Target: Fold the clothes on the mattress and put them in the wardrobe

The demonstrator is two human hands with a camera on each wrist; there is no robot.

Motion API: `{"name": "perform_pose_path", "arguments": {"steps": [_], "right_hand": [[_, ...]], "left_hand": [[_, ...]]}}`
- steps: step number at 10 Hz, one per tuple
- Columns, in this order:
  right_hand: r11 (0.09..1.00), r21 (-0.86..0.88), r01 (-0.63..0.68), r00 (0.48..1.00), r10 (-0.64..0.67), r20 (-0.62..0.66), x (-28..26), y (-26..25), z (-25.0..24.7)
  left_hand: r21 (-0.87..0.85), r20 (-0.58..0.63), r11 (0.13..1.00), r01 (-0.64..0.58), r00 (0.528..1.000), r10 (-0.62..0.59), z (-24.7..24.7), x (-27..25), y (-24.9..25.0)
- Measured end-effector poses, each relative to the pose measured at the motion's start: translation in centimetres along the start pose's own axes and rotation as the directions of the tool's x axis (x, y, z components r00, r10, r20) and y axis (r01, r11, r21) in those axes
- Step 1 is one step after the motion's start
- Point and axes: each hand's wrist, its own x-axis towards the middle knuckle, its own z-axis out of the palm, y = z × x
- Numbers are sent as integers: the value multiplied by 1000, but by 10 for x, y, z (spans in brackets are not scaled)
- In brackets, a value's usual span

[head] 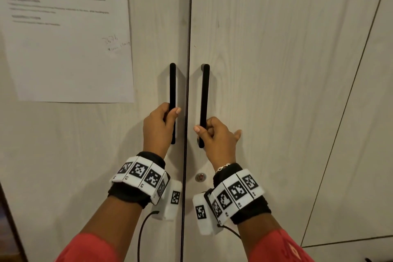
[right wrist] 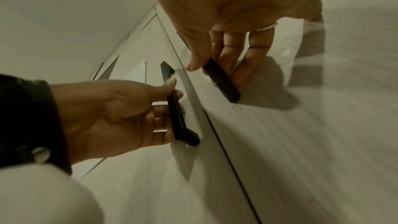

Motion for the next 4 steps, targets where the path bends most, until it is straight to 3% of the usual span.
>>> {"name": "perform_pose_path", "arguments": {"steps": [2, 4], "right_hand": [[996, 39, 74, 997, -74, 2, -5, 9, 2], [998, -8, 66, 998, -66, 10, -55, 44, 4]], "left_hand": [[-24, 131, 995, 96, 987, -92, -5, -17, -12], [65, 130, 978, 197, 970, -204, -22, -76, -30]]}}
